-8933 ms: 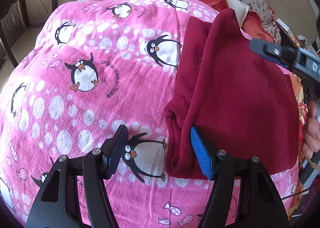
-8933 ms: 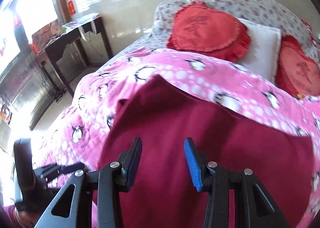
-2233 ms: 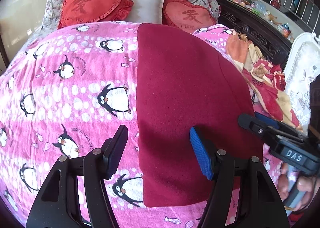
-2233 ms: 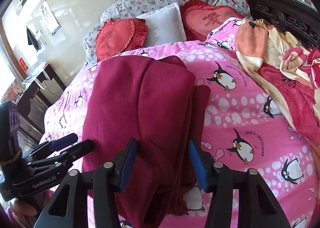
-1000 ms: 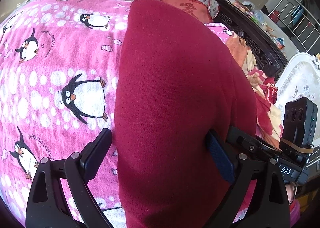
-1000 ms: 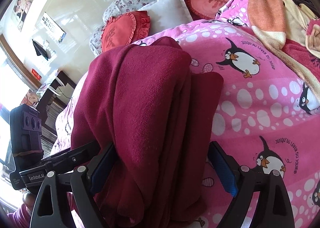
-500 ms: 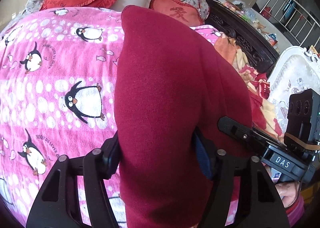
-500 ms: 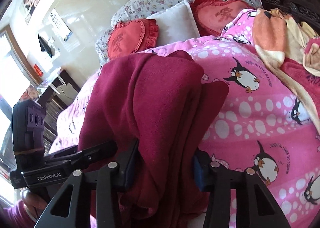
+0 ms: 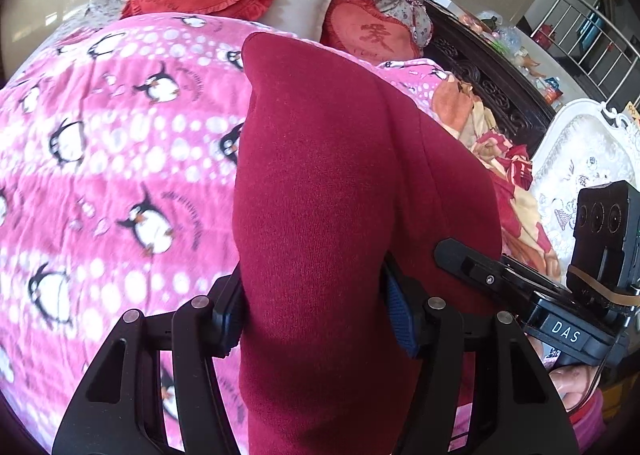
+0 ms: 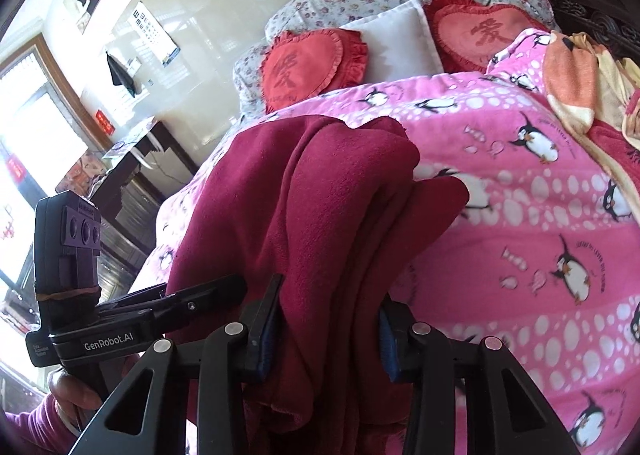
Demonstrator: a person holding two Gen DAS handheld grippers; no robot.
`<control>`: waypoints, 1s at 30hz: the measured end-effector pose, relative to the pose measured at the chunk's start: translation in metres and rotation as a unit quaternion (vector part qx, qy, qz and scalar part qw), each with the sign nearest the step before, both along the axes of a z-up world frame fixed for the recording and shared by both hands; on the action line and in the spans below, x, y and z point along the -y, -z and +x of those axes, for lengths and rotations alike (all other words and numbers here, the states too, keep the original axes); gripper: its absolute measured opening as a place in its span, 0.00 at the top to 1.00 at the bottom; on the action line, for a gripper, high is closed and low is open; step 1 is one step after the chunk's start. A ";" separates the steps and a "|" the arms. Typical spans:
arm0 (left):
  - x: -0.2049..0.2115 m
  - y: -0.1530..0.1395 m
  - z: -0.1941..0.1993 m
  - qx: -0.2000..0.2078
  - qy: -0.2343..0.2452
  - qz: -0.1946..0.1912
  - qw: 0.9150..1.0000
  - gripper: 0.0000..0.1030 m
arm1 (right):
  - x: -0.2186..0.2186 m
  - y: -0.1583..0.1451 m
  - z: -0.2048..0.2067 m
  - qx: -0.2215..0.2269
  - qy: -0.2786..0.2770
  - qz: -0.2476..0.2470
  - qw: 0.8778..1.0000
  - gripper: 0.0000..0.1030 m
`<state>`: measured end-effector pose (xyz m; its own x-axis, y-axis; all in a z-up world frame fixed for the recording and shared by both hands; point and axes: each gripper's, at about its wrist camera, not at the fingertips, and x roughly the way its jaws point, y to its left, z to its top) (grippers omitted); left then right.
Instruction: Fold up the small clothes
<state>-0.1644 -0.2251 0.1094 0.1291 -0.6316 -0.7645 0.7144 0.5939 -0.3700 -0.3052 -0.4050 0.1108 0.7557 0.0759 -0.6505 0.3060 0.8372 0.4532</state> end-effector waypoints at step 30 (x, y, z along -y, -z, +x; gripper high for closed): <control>-0.111 0.021 -0.025 -0.037 -0.085 0.046 0.995 0.38 | -0.072 0.015 -0.028 -0.072 -0.044 -0.024 0.996 0.55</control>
<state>-0.1889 -0.1145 0.0882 0.1692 -0.5330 -0.8290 0.5736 0.7373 -0.3569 -0.3328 -0.3330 0.0953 0.6460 0.1050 -0.7561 0.2888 0.8832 0.3694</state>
